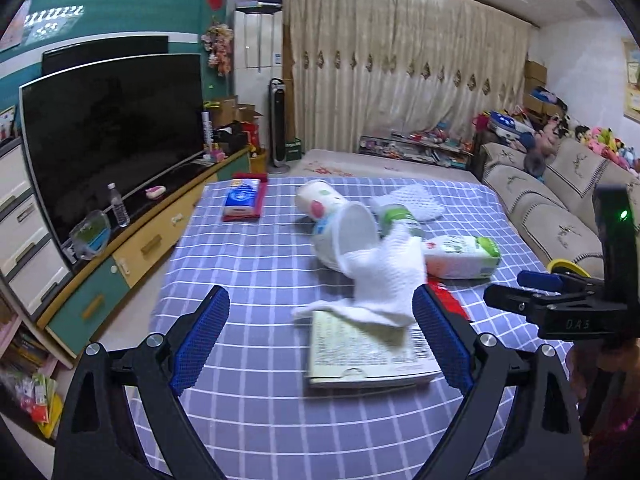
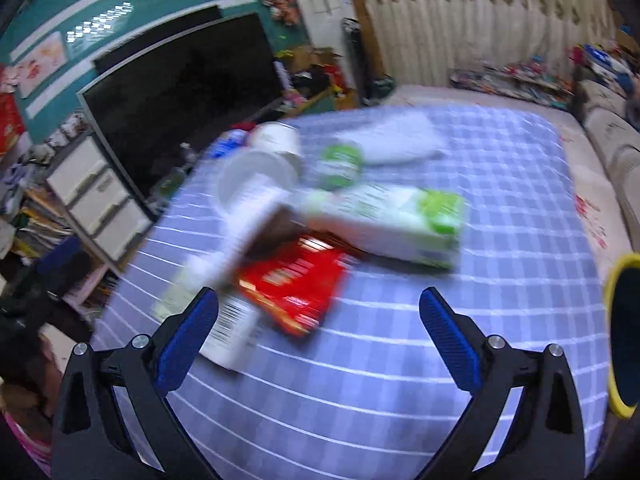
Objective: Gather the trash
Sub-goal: 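Grasp the white tissue with the right tool and lift it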
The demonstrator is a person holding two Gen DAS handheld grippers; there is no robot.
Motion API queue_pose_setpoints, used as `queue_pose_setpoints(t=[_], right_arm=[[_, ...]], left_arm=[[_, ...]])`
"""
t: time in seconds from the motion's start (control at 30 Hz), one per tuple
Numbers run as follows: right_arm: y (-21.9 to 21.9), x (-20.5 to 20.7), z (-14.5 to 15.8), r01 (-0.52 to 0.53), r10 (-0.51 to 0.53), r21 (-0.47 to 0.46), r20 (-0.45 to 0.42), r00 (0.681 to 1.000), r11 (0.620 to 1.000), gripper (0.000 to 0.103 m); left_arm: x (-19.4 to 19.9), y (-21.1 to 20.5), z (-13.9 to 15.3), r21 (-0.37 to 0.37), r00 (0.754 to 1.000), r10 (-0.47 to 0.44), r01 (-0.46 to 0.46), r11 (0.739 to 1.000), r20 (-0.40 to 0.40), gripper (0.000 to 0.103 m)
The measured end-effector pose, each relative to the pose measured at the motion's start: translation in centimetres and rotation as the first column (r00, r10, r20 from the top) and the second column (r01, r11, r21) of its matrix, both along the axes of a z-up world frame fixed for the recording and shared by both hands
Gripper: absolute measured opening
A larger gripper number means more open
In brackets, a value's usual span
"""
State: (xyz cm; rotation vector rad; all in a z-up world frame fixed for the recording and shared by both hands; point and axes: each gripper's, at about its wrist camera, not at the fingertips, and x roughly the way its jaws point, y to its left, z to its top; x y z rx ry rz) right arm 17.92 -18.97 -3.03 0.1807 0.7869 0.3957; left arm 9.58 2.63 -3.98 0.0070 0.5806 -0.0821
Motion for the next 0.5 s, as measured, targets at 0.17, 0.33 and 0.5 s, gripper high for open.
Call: queue_pose_setpoints(t=[0.17, 0.33, 0.5], right_arm=[[4.4, 1.2, 0.6, -0.066, 0.066, -0.025, 0.0, 0.998, 0.998, 0.082], [6.7, 2.8, -0.8, -0.099, 0.097, -0.026, -0.069, 0.993, 0.995, 0.062], [7.0, 4.0, -2.0, -0.097, 0.097, 0.005, -0.121, 0.988, 0.995, 0.017]], left_arm=[[-0.8, 2.1, 0.0, -0.015, 0.999, 0.036, -0.036, 0.999, 0.007, 0.092], [-1.1, 3.1, -0.5, -0.019, 0.999, 0.042, -0.042, 0.999, -0.006, 0.092], [-0.9, 2.9, -1.2, -0.031, 0.999, 0.033, -0.034, 0.999, -0.022, 0.092]])
